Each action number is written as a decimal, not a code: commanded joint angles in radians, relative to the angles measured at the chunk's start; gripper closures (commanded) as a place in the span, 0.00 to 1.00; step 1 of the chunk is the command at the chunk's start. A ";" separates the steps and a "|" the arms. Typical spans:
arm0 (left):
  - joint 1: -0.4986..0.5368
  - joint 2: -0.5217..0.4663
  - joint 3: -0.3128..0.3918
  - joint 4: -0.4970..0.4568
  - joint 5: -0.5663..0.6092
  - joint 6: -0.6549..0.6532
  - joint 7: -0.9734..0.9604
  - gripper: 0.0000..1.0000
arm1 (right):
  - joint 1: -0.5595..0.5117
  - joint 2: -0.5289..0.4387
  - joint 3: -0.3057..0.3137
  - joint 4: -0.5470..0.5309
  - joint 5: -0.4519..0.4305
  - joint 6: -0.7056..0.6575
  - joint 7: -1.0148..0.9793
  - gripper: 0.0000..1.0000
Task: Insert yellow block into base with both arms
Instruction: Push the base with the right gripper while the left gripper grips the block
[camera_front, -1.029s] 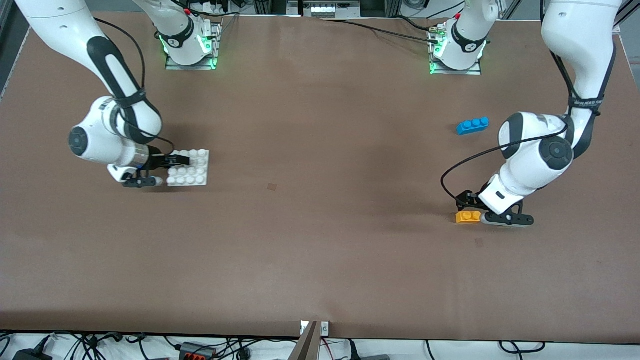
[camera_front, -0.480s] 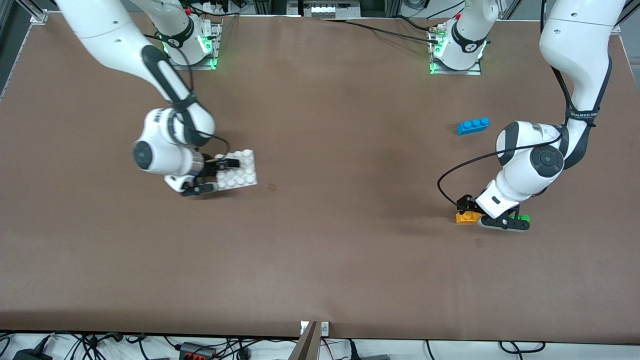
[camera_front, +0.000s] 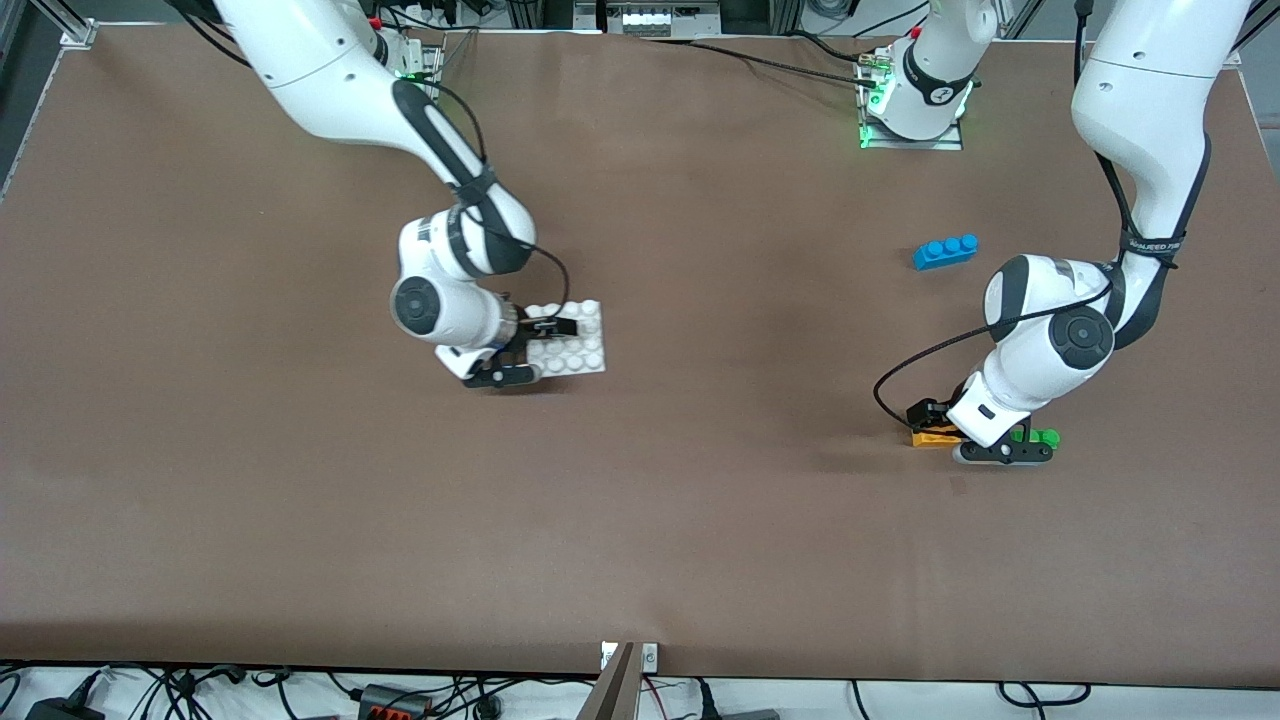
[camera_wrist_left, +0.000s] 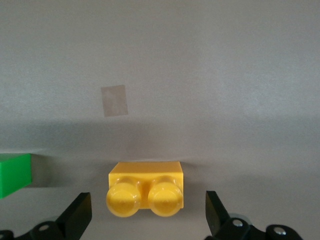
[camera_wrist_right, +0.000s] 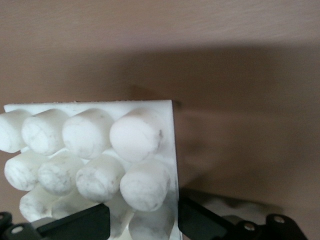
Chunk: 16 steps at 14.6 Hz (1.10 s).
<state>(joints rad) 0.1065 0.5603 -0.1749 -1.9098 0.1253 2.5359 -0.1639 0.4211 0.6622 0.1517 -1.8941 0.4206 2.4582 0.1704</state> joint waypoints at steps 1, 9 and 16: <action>0.004 0.033 -0.003 0.043 0.022 0.003 -0.017 0.00 | 0.091 0.077 0.000 0.107 0.023 0.018 0.089 0.34; -0.001 0.069 0.000 0.078 0.034 0.003 -0.013 0.00 | 0.206 0.157 0.006 0.288 0.026 0.019 0.244 0.38; -0.005 0.081 0.002 0.075 0.036 0.003 -0.011 0.00 | 0.177 0.070 0.003 0.302 0.004 0.002 0.227 0.00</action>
<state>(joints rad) 0.1055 0.6286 -0.1744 -1.8533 0.1307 2.5361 -0.1657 0.6171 0.7876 0.1556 -1.5887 0.4254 2.4718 0.4056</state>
